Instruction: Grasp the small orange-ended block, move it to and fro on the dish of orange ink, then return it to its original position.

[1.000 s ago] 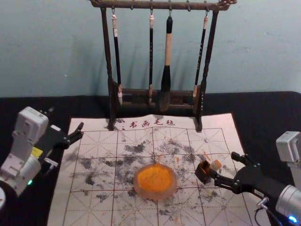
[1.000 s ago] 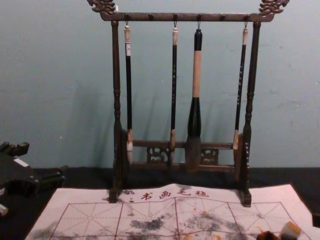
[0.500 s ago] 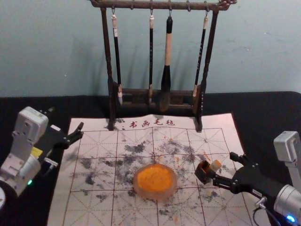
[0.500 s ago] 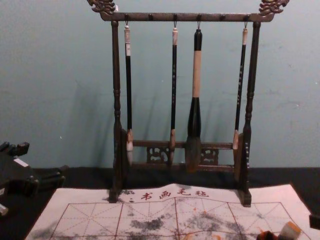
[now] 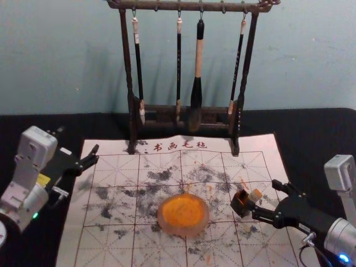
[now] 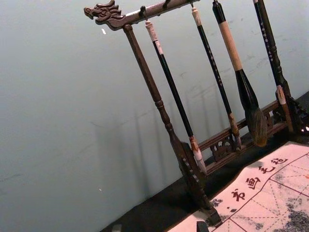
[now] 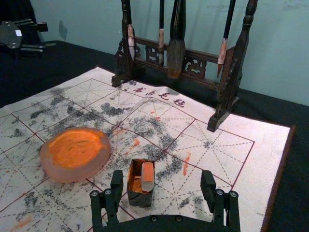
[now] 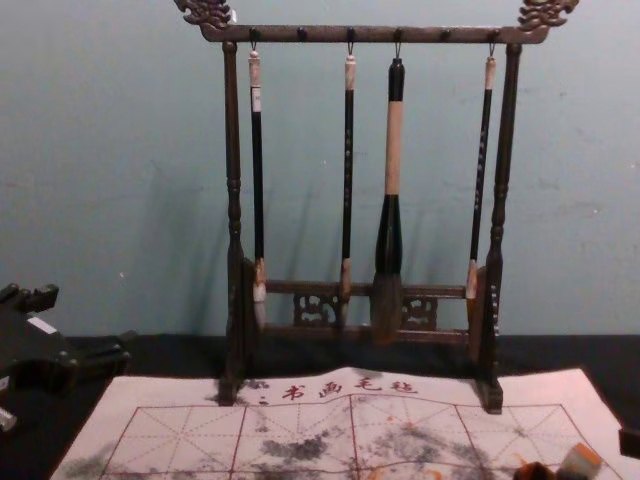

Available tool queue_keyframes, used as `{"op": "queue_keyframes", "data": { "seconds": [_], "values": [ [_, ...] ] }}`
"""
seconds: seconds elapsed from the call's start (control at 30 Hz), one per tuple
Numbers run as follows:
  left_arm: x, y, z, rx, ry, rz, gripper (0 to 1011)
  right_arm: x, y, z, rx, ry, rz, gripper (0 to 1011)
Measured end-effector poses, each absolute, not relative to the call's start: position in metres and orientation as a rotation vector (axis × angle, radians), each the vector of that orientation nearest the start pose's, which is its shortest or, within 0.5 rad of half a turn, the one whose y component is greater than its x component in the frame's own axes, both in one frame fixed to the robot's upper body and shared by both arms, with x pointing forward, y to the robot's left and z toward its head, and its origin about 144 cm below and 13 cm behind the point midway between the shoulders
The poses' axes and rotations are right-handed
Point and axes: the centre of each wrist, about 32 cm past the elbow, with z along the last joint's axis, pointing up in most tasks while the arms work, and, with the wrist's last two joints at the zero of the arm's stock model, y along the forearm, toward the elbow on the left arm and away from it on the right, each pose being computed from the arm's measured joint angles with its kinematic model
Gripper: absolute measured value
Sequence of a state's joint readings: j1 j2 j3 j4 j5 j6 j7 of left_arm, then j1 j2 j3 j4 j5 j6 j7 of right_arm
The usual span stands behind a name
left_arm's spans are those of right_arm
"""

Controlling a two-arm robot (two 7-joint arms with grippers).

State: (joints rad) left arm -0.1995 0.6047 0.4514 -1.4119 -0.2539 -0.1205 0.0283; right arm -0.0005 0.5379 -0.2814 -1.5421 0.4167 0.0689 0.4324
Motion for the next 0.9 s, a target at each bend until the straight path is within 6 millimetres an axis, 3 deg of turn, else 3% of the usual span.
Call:
{"op": "queue_keyframes", "data": {
  "seconds": [0.27, 0.57, 0.7, 0.9],
  "values": [
    [0.4886, 0.3097, 1.1398, 0.305, -0.285, 1.248, 1001, 0.4456, -0.3073, 1.1290, -0.240, 0.121, -0.899, 993],
    [0.4886, 0.3097, 1.1398, 0.304, -0.285, 1.248, 1001, 0.4456, -0.3072, 1.1292, -0.239, 0.120, -0.899, 787],
    [0.4886, 0.3097, 1.1398, 0.304, -0.285, 1.248, 1001, 0.4456, -0.3072, 1.1292, -0.239, 0.120, -0.899, 632],
    [0.4886, 0.3097, 1.1398, 0.304, -0.285, 1.248, 1001, 0.4456, -0.3072, 1.1292, -0.239, 0.120, -0.899, 477]
  ]
}}
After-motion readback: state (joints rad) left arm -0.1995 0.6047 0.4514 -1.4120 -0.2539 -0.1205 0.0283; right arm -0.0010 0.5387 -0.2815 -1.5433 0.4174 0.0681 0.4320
